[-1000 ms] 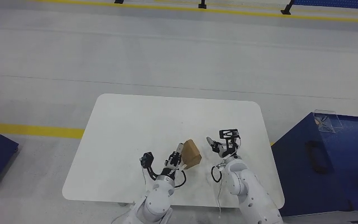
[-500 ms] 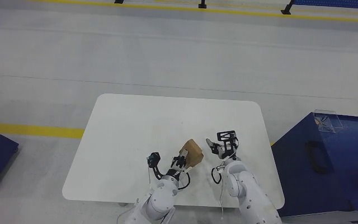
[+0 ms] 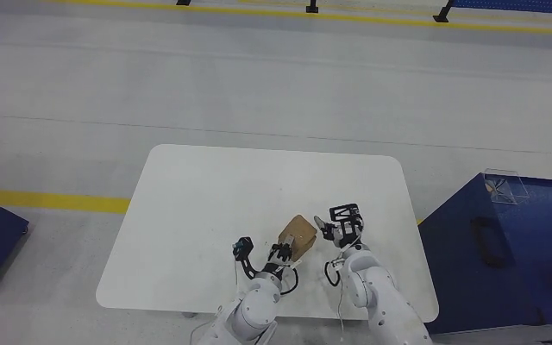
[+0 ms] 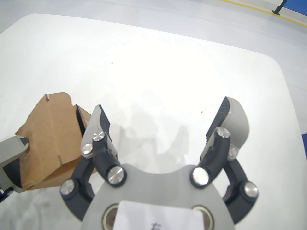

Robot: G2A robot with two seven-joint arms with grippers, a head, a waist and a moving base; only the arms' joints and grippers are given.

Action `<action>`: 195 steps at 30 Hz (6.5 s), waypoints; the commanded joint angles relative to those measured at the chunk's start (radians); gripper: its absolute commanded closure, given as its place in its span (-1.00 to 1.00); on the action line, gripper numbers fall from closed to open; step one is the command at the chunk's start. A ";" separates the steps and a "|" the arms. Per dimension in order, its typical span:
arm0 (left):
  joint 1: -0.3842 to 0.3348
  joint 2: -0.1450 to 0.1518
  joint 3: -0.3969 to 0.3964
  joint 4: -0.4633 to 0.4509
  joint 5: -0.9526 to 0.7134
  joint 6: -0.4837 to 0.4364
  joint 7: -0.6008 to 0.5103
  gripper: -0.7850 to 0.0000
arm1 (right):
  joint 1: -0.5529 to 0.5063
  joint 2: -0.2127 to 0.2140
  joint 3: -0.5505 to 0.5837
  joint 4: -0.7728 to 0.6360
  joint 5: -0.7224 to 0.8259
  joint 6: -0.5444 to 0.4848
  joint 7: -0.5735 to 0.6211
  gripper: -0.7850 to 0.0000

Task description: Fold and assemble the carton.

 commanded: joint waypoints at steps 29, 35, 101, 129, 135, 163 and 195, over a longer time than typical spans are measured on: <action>0.004 -0.024 -0.011 0.024 0.019 0.017 0.006 0.05 | 0.068 -0.004 -0.025 0.107 0.007 -0.117 0.029 -1.00; 0.007 -0.027 -0.016 0.024 0.026 0.013 0.007 0.05 | 0.063 -0.003 -0.013 0.099 0.016 -0.118 0.024 -1.00; 0.086 -0.039 -0.096 -0.026 0.070 -0.066 -0.007 0.00 | 0.107 -0.018 -0.029 0.107 0.079 -0.112 0.082 -1.00; 0.084 -0.048 -0.100 -0.016 0.083 -0.057 -0.002 0.02 | 0.047 -0.011 0.008 0.008 0.096 -0.123 0.159 -1.00; 0.081 -0.050 -0.101 -0.012 0.084 -0.053 -0.003 0.03 | 0.023 -0.009 -0.003 -0.017 0.058 -0.117 0.138 -1.00; 0.060 -0.061 -0.102 0.021 0.088 -0.036 -0.015 0.03 | 0.075 -0.015 -0.031 0.061 0.058 -0.130 0.162 -1.00; 0.055 -0.073 -0.102 0.036 0.109 -0.008 0.000 0.00 | 0.061 -0.007 -0.017 0.033 0.047 -0.146 0.192 -1.00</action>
